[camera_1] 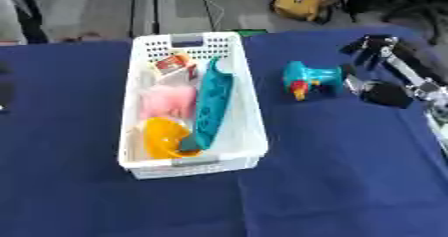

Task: Pick up objects on the table and place them in the box.

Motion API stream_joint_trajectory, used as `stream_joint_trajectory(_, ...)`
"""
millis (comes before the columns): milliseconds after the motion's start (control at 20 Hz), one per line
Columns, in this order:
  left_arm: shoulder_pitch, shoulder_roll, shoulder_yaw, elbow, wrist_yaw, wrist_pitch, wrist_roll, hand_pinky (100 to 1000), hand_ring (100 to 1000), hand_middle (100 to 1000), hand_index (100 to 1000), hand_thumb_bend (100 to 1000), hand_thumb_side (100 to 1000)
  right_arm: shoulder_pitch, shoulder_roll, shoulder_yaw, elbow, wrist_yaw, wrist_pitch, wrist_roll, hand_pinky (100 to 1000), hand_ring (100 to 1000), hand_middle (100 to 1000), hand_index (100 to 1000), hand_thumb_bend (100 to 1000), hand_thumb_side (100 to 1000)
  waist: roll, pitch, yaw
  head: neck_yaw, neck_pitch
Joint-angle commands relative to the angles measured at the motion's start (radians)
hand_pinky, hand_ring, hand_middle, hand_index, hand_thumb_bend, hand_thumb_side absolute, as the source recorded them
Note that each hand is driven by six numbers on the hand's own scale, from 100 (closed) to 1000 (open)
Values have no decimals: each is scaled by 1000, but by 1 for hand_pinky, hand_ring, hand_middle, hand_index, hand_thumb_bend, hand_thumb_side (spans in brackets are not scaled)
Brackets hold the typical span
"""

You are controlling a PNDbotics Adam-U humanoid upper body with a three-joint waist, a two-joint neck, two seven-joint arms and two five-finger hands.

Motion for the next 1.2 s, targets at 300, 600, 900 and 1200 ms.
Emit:
stream_joint_trajectory(300,-13,9,4,-12,-2,-1,-2,479,688,755,829,599,843,-19,-41,-13,-8,2,-5,0,505,607,697,799,126,562,-3,-18,-1,-1,-5)
stream_joint_trajectory(600,-13,9,4,-13,-2,-1,-4,479,689,754,822,599,842,-18,-41,-14,-7,2,-5,1,507,608,698,799,132,559,-3,-18,-2,1,-4)
stream_joint_trajectory(900,-13,9,2,-13,-2,-1,-6,479,689,756,827,596,842,-39,-59,-10,26,12,-2,7,520,619,705,804,237,515,-4,-21,1,0,-4)
stream_joint_trajectory(1200,-12,8,-5,-12,-1,-3,-12,478,690,757,828,594,844,-165,-90,4,251,70,-32,15,555,666,718,807,317,470,-4,-28,12,-4,-5)
